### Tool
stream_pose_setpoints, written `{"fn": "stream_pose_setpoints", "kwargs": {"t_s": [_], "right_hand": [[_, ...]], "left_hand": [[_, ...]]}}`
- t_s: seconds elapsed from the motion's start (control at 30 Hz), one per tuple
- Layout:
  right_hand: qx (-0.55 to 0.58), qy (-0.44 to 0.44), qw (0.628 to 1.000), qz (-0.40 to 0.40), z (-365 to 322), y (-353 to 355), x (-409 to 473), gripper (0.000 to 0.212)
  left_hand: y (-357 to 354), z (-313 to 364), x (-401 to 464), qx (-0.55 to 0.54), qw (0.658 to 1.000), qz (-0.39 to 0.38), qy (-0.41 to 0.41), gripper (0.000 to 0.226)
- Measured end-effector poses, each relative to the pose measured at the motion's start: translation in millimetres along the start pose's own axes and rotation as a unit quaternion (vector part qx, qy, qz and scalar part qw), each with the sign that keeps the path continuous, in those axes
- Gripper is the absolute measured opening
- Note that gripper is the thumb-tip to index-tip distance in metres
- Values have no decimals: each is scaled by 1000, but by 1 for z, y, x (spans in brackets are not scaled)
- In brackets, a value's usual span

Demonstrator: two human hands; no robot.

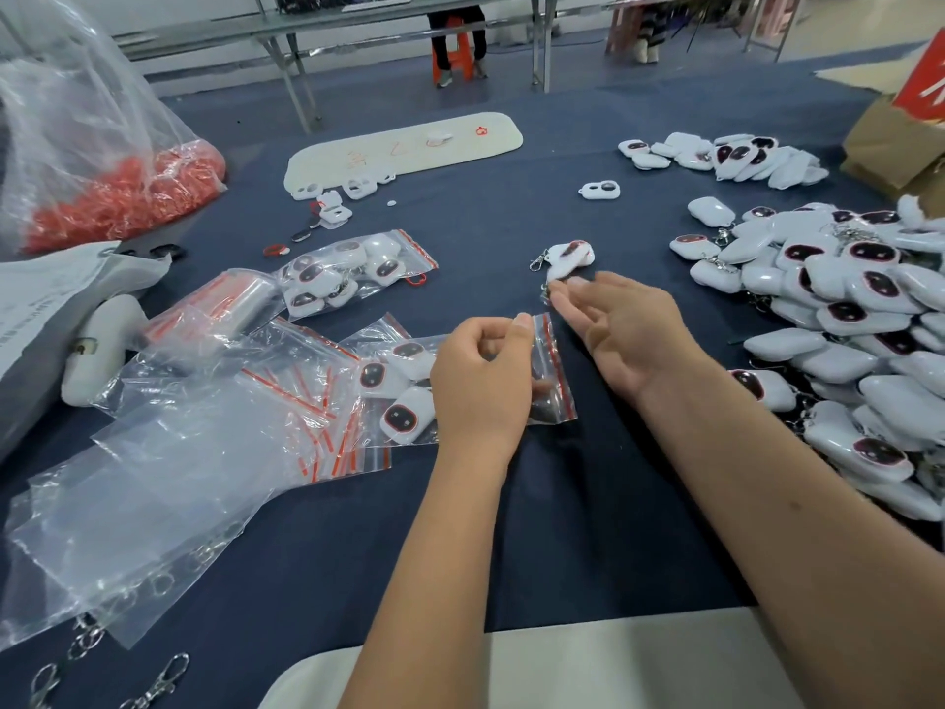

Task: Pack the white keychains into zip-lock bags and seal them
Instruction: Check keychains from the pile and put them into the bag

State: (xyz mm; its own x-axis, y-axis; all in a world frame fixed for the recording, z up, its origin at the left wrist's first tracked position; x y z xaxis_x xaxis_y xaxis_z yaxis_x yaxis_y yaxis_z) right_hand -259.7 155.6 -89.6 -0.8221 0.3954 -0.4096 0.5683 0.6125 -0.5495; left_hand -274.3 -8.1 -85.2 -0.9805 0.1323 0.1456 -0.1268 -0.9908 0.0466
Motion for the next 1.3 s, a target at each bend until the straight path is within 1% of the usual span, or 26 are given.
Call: {"fn": "stream_pose_setpoints", "kwargs": {"t_s": [0.03, 0.07, 0.1, 0.13, 0.17, 0.2, 0.27, 0.33, 0.37, 0.4, 0.47, 0.53, 0.57, 0.6, 0.63, 0.7, 0.73, 0.77, 0.8, 0.87, 0.97, 1.0, 1.1, 1.17, 1.23, 1.3], "right_hand": [[24, -6, 1000, -8, -2, -4, 3, 19], [11, -4, 1000, -4, -4, -5, 5, 27], [-44, 5, 999, 17, -4, -3, 3, 33], [-128, 23, 990, 53, -6, 1, 0, 33], [-219, 50, 969, 102, -10, 6, -6, 34], [-310, 89, 934, 156, -16, 13, -14, 30], [-466, 186, 828, 250, -31, 19, -39, 20], [-560, 257, 706, 351, -44, 23, -67, 18], [-582, 272, 658, 394, -46, 26, -79, 20], [-599, 265, 629, 419, -46, 31, -86, 23], [-648, 184, 607, 422, -37, 44, -87, 32], [-680, 102, 608, 397, -26, 50, -80, 41], [-685, 92, 618, 375, -21, 48, -77, 46], [-685, 105, 636, 338, -16, 42, -74, 52], [-679, 134, 664, 283, -11, 32, -72, 57], [-641, 206, 726, 139, 4, 9, -72, 61], [-626, 241, 736, 91, 8, 1, -75, 56], [-621, 271, 732, 74, 9, -3, -77, 51], [-617, 294, 725, 81, 7, -3, -78, 47], [-609, 309, 718, 133, 2, 7, -74, 40], [-652, 279, 668, 225, -3, 22, -68, 34], [-656, 272, 665, 229, -4, 24, -66, 36], [-617, 298, 706, 176, -2, 17, -70, 51], [-573, 327, 739, 134, -3, 10, -74, 56], [-541, 319, 773, 96, 0, 7, -73, 48], [-533, 301, 787, 78, 2, 5, -71, 32]], "left_hand": [[0, 1, -1, 2, 1000, -2, -3, 21], [-1, 2, 0, 7, 1000, -3, -8, 20], [-1, 4, -1, 15, 1000, -5, -14, 19], [-1, 5, -1, 23, 999, -8, -21, 17], [-2, 5, 0, 33, 999, -12, -27, 15], [-2, 6, 0, 46, 998, -17, -33, 14], [-5, 7, -1, 75, 995, -33, -51, 10], [-9, 10, -3, 116, 988, -55, -80, 7], [-11, 11, -4, 136, 984, -64, -94, 6], [-11, 12, -5, 147, 981, -69, -101, 5], [-11, 11, -5, 144, 982, -71, -99, 4], [-10, 10, -5, 132, 985, -66, -91, 2], [-10, 10, -4, 128, 986, -64, -90, 2], [-9, 10, -4, 123, 986, -60, -91, 3], [-8, 10, -4, 119, 987, -56, -92, 3], [-6, 9, -3, 114, 988, -51, -91, 5], [-5, 8, -2, 110, 989, -50, -90, 6], [-4, 8, -1, 107, 989, -48, -92, 6], [-3, 8, -1, 107, 989, -46, -94, 7], [-2, 6, 1, 102, 990, -43, -87, 8], [-3, 4, 0, 78, 993, -48, -70, 10], [-2, 3, 0, 76, 994, -48, -68, 10], [-1, 5, 1, 87, 993, -45, -73, 10], [0, 6, 1, 84, 993, -46, -72, 10], [-1, 6, 1, 60, 994, -61, -63, 10], [-3, 7, 0, 14, 996, -79, -41, 16]]}}
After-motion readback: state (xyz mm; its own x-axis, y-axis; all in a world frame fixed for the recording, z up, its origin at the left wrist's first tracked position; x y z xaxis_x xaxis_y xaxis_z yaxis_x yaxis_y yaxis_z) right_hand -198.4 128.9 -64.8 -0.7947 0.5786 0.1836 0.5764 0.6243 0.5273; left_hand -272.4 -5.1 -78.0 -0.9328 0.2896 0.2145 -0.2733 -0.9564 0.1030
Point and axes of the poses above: each hand's wrist, its own x-axis towards the middle knuckle, its own y-axis out of the back of the hand, z = x × y, the point moved 7 cm from there along x, towards the middle knuckle, and after that the axes turned 12 degrees about -y, right-handed, at the moved point
